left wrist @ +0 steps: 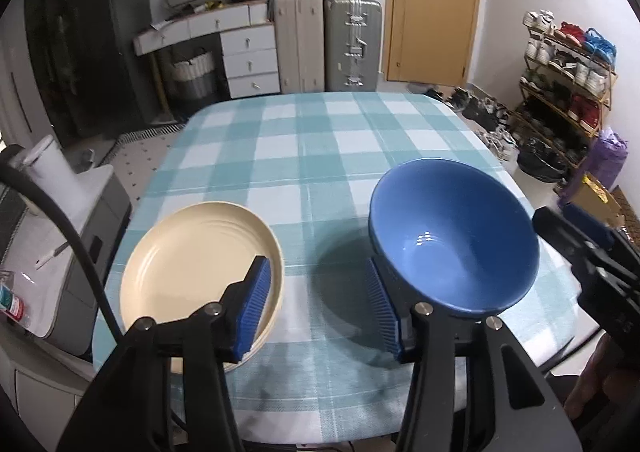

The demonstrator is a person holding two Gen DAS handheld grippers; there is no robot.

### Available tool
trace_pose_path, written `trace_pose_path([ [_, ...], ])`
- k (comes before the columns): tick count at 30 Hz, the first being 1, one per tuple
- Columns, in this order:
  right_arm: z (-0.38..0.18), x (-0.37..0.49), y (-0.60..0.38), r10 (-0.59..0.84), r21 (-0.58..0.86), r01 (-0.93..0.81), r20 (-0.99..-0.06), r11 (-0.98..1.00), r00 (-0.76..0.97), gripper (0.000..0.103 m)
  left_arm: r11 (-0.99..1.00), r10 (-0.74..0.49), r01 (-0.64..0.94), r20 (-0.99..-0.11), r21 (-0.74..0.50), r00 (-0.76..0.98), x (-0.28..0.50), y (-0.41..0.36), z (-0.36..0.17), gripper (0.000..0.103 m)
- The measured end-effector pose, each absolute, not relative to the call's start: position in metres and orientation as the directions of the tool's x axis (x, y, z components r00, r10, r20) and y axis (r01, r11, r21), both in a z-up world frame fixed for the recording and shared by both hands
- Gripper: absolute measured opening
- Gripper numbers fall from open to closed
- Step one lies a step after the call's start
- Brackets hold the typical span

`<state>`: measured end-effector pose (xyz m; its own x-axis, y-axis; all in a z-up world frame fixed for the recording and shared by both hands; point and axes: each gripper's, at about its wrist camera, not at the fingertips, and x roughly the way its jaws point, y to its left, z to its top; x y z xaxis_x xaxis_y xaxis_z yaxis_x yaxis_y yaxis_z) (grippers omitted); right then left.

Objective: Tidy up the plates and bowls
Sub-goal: 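Open both grippers and withdraw them from the three nested bowls, then move both grippers to the rims of the nested blue bowl stack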

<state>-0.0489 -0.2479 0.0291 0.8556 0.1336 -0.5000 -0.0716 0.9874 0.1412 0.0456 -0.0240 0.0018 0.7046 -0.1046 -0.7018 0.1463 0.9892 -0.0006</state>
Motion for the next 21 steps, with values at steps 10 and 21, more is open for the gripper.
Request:
trace_pose_path([
  [10,0.035,-0.078,-0.225,0.129,0.037,-0.124,-0.372,0.992,0.919,0.094,0.992,-0.117,0.127,-0.592,-0.023,0.798,0.031,-0.008,-0.005,0.082],
  [21,0.031,-0.079,-0.212,0.191,0.009,-0.202,-0.375,0.979,0.907,0.102,0.989,-0.122,0.145,-0.552,-0.003,0.825,0.021,-0.011,-0.006,0.086],
])
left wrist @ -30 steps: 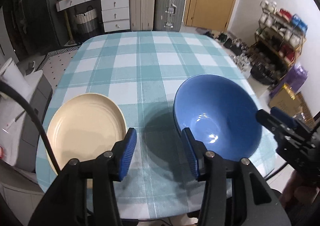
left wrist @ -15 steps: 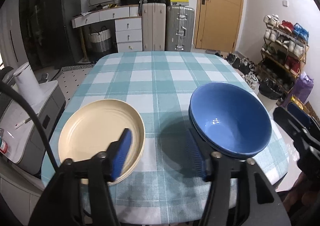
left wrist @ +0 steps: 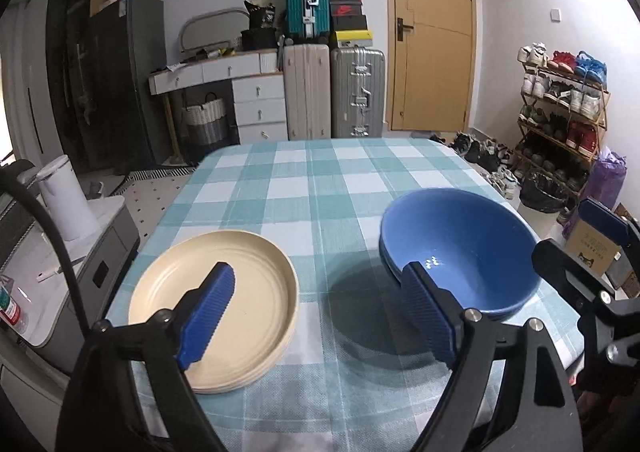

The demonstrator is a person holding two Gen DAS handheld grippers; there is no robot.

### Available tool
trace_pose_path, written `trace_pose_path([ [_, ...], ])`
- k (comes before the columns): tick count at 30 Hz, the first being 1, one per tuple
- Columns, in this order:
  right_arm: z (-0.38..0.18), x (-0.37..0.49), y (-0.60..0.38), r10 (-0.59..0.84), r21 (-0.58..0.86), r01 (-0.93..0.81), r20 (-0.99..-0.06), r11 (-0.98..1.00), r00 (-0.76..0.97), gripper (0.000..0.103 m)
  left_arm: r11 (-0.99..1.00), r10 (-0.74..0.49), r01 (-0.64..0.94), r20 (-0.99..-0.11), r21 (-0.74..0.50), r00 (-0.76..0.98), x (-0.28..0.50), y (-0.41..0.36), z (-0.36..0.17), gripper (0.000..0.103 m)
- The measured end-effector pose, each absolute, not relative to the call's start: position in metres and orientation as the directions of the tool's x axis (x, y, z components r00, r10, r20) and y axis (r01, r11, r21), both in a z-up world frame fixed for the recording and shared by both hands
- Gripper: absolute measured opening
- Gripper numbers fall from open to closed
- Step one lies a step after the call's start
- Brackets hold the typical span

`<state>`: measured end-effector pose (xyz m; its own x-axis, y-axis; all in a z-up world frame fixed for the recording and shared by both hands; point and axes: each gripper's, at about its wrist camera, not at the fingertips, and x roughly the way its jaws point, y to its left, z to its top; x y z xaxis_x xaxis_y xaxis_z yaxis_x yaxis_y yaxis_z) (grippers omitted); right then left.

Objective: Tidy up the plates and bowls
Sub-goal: 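Move both grippers to the rims of the nested blue bowl stack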

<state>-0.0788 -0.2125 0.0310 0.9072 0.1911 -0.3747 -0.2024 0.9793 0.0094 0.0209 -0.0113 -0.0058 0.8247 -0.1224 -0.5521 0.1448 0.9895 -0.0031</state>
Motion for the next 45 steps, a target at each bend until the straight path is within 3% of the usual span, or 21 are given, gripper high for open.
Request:
trace_pose_path([
  [2,0.030,-0.079,-0.220,0.224,0.072,-0.212,-0.379,0.975,0.898,0.102,0.983,-0.173,0.181,-0.552,-0.039,0.816,0.018,-0.012,-0.004,0.086],
  [9,0.027,-0.069,-0.252,0.207,0.216,-0.127,-0.399,0.968,0.893,0.102,0.980,-0.181,0.195,-0.539,-0.032,0.823,0.011,-0.019,-0.001,0.086],
  [15,0.017,-0.053,-0.276,0.195,0.315,-0.043,-0.469,0.948,0.861,0.102,0.982,-0.171,0.188,-0.531,-0.022,0.830,0.010,-0.022,-0.001,0.087],
  [28,0.007,-0.042,-0.292,0.189,0.371,0.021,-0.519,0.928,0.834,0.102,0.986,-0.155,0.158,-0.561,-0.045,0.813,0.026,-0.027,-0.009,0.087],
  [35,-0.007,-0.012,-0.298,0.144,0.330,0.081,-0.604,0.941,0.784,0.102,0.976,-0.215,0.129,-0.662,-0.177,0.718,0.071,-0.029,-0.018,0.087],
  [40,-0.019,0.016,-0.307,0.184,0.363,0.083,-0.639,0.928,0.747,0.102,0.971,-0.240,0.162,-0.746,-0.178,0.622,0.105,-0.052,-0.030,0.087],
  [45,-0.031,0.037,-0.310,0.296,0.452,0.047,-0.656,0.891,0.694,0.102,0.952,-0.305,0.160,-0.778,-0.260,0.549,0.125,-0.056,-0.038,0.087],
])
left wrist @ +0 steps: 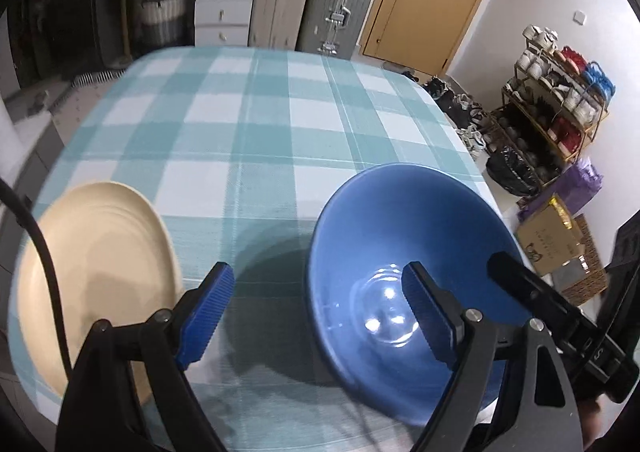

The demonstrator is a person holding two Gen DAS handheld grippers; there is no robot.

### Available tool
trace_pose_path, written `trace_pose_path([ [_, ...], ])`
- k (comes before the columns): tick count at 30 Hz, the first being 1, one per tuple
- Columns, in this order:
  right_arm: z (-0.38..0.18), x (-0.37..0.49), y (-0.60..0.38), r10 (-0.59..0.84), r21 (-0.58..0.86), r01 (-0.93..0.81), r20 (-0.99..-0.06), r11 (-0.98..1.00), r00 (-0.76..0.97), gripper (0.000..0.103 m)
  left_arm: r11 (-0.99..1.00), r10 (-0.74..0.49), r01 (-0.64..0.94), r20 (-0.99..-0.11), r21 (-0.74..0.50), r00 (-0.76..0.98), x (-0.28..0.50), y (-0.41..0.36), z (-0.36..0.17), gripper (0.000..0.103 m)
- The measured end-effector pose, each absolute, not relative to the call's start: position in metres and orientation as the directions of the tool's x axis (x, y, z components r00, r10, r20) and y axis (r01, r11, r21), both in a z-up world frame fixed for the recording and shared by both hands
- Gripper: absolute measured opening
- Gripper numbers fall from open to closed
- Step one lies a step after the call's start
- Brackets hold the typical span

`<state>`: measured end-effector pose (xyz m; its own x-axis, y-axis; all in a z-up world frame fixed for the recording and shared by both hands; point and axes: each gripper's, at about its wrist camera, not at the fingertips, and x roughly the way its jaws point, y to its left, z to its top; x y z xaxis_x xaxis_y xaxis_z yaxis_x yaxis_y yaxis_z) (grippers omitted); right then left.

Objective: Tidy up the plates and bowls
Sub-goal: 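Move both grippers to the rims of the nested blue bowl stack, then close both grippers on opposite rims of the nested blue bowls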

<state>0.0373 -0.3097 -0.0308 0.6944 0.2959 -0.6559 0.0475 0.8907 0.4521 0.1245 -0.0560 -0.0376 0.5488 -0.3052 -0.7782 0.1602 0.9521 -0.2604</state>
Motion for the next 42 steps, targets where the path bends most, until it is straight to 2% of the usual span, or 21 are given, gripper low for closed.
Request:
trace_pose_path([
  [6,-0.040,0.050,-0.320,0.327,0.516,0.093,-0.661,0.851,0.675,0.101,0.943,-0.332,0.171,-0.812,-0.284,0.481,0.137,-0.065,-0.049,0.086],
  [8,-0.047,0.055,-0.322,0.352,0.540,0.107,-0.673,0.835,0.651,0.098,0.938,-0.347,0.182,-0.816,-0.295,0.463,0.139,-0.068,-0.052,0.086],
  [12,-0.061,0.062,-0.320,0.396,0.570,0.131,-0.700,0.811,0.594,0.080,0.917,-0.397,0.212,-0.812,-0.337,0.428,0.140,-0.074,-0.056,0.086],
  [15,-0.068,0.065,-0.320,0.412,0.585,0.147,-0.706,0.798,0.576,0.075,0.922,-0.386,0.207,-0.819,-0.328,0.423,0.141,-0.077,-0.058,0.086],
  [17,-0.070,0.066,-0.320,0.419,0.593,0.150,-0.703,0.791,0.575,0.066,0.928,-0.370,0.202,-0.825,-0.312,0.427,0.142,-0.079,-0.060,0.086],
  [19,-0.071,0.067,-0.321,0.422,0.598,0.151,-0.701,0.787,0.575,0.049,0.933,-0.359,0.196,-0.831,-0.302,0.425,0.144,-0.080,-0.062,0.085],
  [23,-0.069,0.068,-0.314,0.404,0.568,0.136,-0.713,0.812,0.573,0.043,0.930,-0.364,0.206,-0.838,-0.304,0.406,0.147,-0.082,-0.067,0.083],
  [24,-0.069,0.069,-0.312,0.399,0.559,0.132,-0.718,0.819,0.570,0.043,0.932,-0.358,0.208,-0.839,-0.297,0.409,0.147,-0.083,-0.066,0.082],
  [26,-0.070,0.071,-0.307,0.389,0.539,0.125,-0.731,0.833,0.561,0.043,0.933,-0.356,0.215,-0.841,-0.290,0.407,0.147,-0.085,-0.066,0.069],
  [27,-0.070,0.072,-0.304,0.377,0.524,0.126,-0.740,0.842,0.557,0.041,0.931,-0.358,0.220,-0.845,-0.291,0.397,0.148,-0.086,-0.067,0.057],
  [28,-0.070,0.073,-0.303,0.372,0.517,0.125,-0.743,0.847,0.556,0.034,0.929,-0.361,0.226,-0.848,-0.293,0.388,0.148,-0.087,-0.069,0.053],
  [29,-0.070,0.073,-0.301,0.368,0.511,0.124,-0.747,0.851,0.555,0.031,0.929,-0.360,0.232,-0.850,-0.288,0.384,0.148,-0.088,-0.070,0.053],
  [33,-0.076,0.077,-0.296,0.344,0.480,0.140,-0.775,0.866,0.531,0.030,0.929,-0.359,0.239,-0.850,-0.284,0.386,0.148,-0.088,-0.070,0.051],
  [36,-0.081,0.080,-0.295,0.346,0.473,0.144,-0.790,0.869,0.506,0.030,0.929,-0.361,0.224,-0.851,-0.293,0.382,0.151,-0.083,-0.072,0.040],
  [42,-0.085,0.081,-0.298,0.373,0.508,0.184,-0.793,0.842,0.483,0.030,0.934,-0.347,0.223,-0.864,-0.280,0.365,0.150,-0.085,-0.078,0.039],
])
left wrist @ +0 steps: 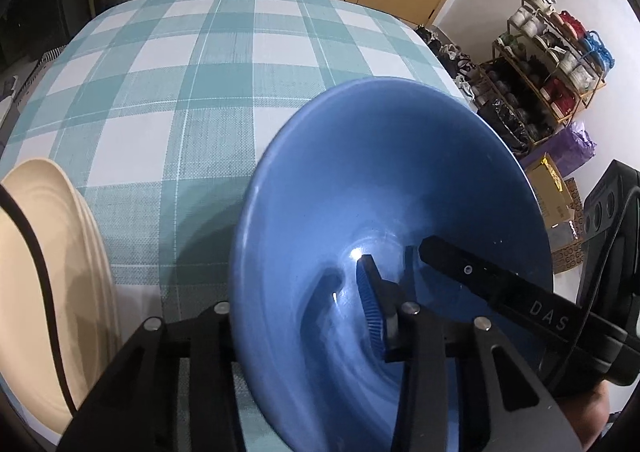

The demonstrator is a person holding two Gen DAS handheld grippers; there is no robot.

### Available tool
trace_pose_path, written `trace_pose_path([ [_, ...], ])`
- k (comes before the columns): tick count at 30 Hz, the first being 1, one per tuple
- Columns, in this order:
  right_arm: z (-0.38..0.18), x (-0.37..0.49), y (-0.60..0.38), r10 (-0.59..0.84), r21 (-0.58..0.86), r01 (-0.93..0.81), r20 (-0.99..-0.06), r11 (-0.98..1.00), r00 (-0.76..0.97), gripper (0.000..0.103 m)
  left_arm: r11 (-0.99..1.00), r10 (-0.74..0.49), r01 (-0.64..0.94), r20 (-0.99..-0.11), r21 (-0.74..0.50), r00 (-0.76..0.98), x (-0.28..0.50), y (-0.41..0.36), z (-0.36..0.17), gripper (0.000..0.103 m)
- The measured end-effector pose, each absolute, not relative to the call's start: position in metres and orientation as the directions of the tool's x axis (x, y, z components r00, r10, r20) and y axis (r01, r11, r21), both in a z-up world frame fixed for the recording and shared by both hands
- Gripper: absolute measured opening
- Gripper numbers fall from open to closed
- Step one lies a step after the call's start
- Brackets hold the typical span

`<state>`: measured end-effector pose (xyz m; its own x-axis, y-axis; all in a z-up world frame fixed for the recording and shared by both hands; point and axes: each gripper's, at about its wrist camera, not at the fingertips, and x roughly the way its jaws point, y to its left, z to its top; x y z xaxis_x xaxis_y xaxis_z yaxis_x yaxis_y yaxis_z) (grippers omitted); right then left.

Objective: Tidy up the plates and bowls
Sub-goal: 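Close both grippers on opposite rims of the nested blue bowls, then lift the nested blue bowls with both grippers over the cream plate stack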

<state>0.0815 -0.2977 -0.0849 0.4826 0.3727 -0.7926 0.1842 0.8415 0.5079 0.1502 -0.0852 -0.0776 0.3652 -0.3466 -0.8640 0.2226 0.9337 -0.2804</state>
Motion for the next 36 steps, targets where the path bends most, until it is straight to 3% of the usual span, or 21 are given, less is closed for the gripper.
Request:
trace_pose_path([
  [4,-0.084,0.082,-0.297,0.350,0.478,0.184,-0.810,0.859,0.470,0.022,0.933,-0.345,0.232,-0.864,-0.275,0.366,0.149,-0.085,-0.076,0.038],
  [15,-0.080,0.074,-0.297,0.339,0.481,0.176,-0.792,0.859,0.507,0.022,0.920,-0.384,0.222,-0.858,-0.324,0.341,0.144,-0.079,-0.076,0.035],
  [36,-0.074,0.072,-0.288,0.368,0.502,0.141,-0.771,0.853,0.520,0.022,0.939,-0.334,0.225,-0.843,-0.259,0.423,0.131,-0.072,-0.063,0.034],
])
